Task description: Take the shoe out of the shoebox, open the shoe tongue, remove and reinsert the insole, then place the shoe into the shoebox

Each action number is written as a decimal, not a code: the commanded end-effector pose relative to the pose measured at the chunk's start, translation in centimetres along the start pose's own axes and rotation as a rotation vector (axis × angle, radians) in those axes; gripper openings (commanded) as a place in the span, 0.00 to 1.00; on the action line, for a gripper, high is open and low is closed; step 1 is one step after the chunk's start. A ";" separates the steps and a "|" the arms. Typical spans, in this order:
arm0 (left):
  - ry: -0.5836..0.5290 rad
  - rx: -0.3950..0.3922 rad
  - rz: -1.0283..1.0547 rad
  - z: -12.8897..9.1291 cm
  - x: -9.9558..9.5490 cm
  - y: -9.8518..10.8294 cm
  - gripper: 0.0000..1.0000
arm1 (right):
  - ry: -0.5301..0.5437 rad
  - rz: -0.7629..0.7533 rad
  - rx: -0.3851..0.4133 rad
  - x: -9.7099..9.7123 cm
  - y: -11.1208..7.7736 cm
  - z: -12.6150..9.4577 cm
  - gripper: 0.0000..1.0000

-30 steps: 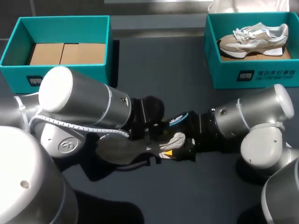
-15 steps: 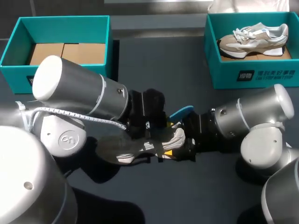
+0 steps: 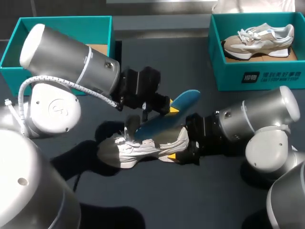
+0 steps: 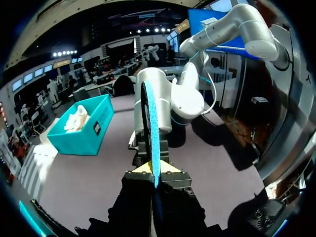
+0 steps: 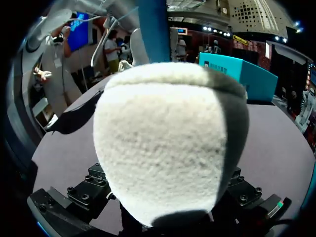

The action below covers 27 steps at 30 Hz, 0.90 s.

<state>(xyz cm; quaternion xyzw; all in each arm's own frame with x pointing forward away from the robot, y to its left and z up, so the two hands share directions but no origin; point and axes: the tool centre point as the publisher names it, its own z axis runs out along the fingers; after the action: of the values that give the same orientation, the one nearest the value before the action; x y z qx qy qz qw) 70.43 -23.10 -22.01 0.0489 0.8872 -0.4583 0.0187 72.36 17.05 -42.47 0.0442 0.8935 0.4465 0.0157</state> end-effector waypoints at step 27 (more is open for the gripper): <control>0.291 0.406 -0.039 -4.7 0.5 -6.5 0.00 | -0.001 0.001 0.005 0.0 0.0 0.3 0.00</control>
<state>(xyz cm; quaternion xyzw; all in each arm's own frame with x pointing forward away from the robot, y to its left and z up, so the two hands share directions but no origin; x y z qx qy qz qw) 69.81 -23.13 -13.96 0.1210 0.7759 -0.6068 -0.1231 72.36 17.05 -42.47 0.0442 0.8935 0.4465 0.0157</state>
